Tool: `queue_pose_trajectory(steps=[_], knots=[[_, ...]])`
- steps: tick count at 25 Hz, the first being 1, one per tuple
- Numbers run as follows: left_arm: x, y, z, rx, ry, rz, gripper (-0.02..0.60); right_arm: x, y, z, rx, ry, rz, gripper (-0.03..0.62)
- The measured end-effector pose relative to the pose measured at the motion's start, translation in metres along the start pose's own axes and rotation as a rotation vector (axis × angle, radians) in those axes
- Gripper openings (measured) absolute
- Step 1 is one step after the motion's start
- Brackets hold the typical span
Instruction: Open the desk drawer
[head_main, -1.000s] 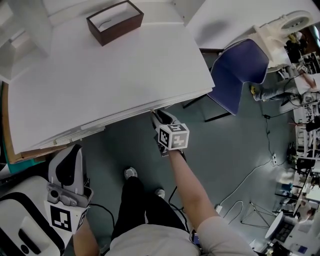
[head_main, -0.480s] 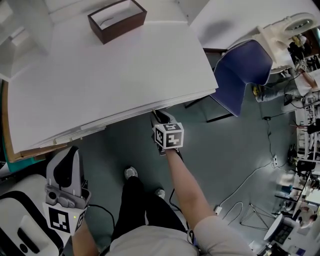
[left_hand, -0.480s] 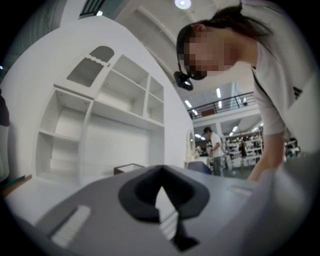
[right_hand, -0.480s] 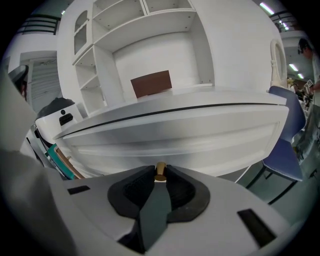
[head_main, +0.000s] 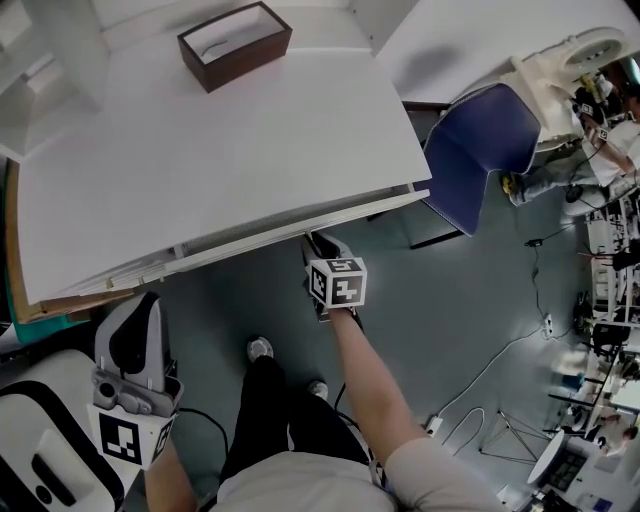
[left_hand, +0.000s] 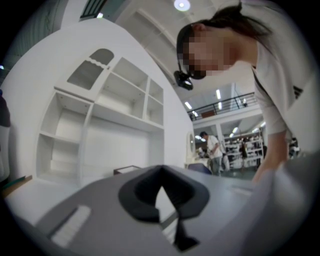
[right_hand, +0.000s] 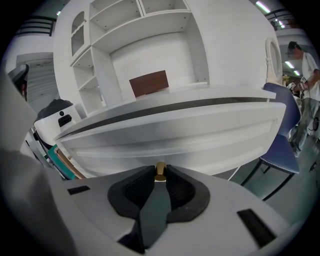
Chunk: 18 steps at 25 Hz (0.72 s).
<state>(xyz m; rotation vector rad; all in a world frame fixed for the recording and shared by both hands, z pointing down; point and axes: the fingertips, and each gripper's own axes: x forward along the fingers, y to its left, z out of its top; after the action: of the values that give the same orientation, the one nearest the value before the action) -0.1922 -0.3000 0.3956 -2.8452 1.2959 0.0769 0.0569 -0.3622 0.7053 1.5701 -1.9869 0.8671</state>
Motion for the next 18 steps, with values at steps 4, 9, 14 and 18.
queue_pose_trajectory(steps=[4,9,14,18], knots=[[-0.004,-0.001,0.0,-0.005,-0.011,0.002,0.006,-0.007,0.0,-0.009,0.002,0.004,-0.005,0.067],[-0.008,-0.003,0.003,-0.002,-0.02,-0.002,0.006,-0.015,0.001,-0.02,0.006,0.011,-0.007,0.067],[-0.012,-0.005,0.007,-0.001,-0.024,0.0,0.006,-0.024,0.001,-0.029,0.014,0.009,-0.009,0.067],[-0.016,-0.003,0.005,-0.005,-0.023,0.01,0.006,-0.028,0.001,-0.035,0.015,0.011,-0.009,0.067]])
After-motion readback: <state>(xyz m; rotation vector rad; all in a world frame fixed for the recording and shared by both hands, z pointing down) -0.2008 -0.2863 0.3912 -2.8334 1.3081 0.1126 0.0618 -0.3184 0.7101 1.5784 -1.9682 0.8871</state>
